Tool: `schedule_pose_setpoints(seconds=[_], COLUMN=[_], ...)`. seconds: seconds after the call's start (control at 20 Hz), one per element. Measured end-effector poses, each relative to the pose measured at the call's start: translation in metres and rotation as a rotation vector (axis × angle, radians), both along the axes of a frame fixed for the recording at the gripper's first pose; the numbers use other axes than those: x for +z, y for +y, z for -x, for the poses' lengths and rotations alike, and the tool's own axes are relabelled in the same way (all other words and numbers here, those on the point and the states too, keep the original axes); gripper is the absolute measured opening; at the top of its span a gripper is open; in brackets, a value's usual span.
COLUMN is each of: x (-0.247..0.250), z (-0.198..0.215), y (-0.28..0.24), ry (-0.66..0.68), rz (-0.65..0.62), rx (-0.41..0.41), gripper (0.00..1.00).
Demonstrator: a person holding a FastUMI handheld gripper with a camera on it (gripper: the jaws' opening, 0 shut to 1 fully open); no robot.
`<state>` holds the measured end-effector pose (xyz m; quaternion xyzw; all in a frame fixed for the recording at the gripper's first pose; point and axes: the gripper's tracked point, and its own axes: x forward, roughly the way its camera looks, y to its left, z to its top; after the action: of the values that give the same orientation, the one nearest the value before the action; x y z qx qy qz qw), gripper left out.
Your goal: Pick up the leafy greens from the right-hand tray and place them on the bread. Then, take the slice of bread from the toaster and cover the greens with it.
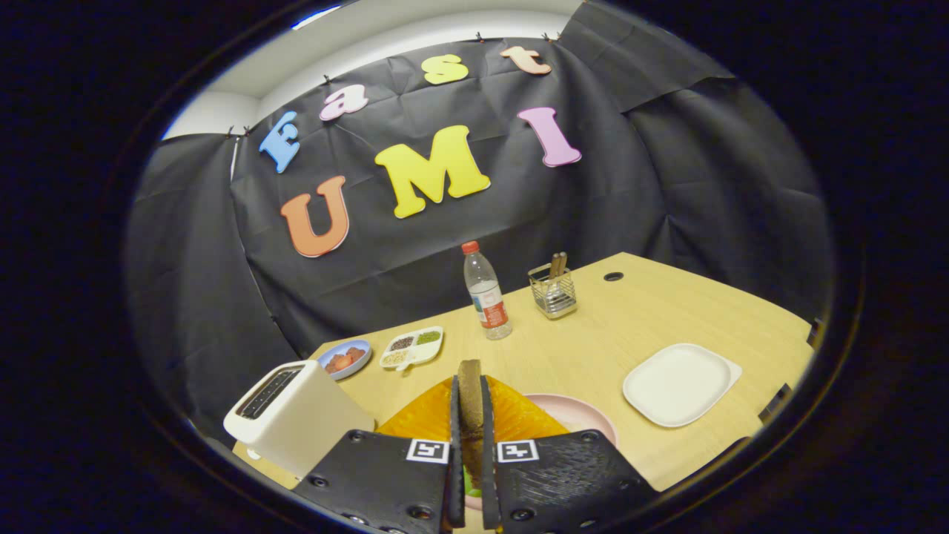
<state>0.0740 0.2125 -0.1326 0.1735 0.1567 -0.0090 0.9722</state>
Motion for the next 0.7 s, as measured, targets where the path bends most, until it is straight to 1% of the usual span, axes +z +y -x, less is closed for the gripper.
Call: schedule_pose_setpoints(seconds=[0.15,0.3,0.4,0.5,0.6,0.7], x=[-0.006,-0.023,-0.032,-0.040,-0.045,-0.050], z=[-0.002,-0.002,-0.002,0.001,0.003,0.007], y=[0.011,0.009,-0.001,-0.012,-0.021,-0.034], ry=[-0.004,0.018,0.040,0.078,0.111,0.136], rz=[-0.032,-0.073,-0.062,-0.019,0.026,0.049], rx=[0.020,0.027,0.016,0.007,0.013,0.009], gripper=[0.09,0.09,0.09,0.09,0.19,0.25])
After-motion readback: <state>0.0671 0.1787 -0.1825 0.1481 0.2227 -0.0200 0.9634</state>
